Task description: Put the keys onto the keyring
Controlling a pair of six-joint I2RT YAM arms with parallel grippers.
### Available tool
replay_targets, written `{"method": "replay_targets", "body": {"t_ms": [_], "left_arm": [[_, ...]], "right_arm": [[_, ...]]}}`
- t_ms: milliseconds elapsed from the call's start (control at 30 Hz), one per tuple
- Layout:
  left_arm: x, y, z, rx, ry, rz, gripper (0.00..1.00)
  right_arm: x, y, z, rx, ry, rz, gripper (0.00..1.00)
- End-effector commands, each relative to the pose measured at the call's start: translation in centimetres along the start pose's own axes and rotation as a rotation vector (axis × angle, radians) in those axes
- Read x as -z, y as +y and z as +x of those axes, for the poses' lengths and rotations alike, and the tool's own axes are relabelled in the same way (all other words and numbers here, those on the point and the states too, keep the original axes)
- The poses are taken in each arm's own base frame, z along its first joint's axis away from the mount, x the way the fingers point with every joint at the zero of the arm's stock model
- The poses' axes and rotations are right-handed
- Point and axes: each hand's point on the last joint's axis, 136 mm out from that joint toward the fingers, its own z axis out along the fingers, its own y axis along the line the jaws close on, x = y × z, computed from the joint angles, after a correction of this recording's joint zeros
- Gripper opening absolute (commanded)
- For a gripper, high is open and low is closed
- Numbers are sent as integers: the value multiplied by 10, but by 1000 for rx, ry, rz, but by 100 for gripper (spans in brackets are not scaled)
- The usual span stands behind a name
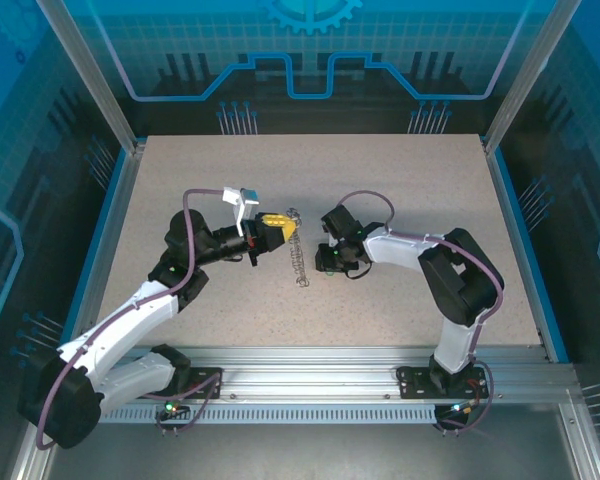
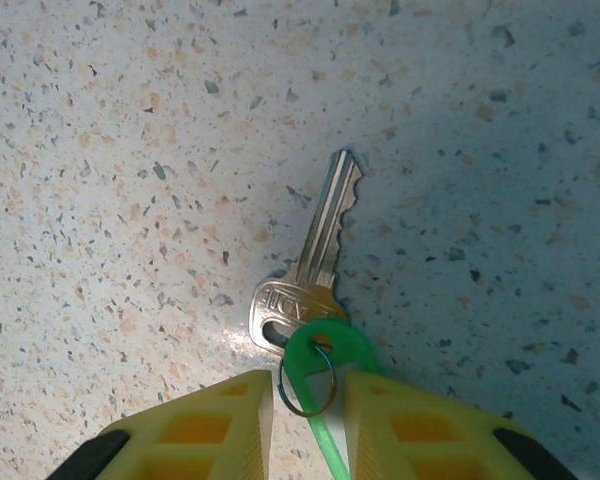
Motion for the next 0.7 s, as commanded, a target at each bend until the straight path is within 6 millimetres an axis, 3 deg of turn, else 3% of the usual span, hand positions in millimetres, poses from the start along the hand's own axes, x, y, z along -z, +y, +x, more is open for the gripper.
{"method": "replay_targets", "body": {"t_ms": [0,233,467,567,667], "left_arm": [[2,-3,-9,-30,-36,18,0],[1,-3,-10,-28,-36,20,0],[0,-3,-11,-23,-36,23,0],[0,-3,-11,-21,-34,22,0],[0,-4,-12,-23,-34,22,0]], "right_arm": [[-4,4,-9,-23,-9,-10,26],[-10,4,-9,-40,3,-25,23],[-10,0,-12,-67,-3,-39,6],[-6,-2,-15,-77,-15,-49,0],[6,-4,-19,-80,-38,-62,0]]}}
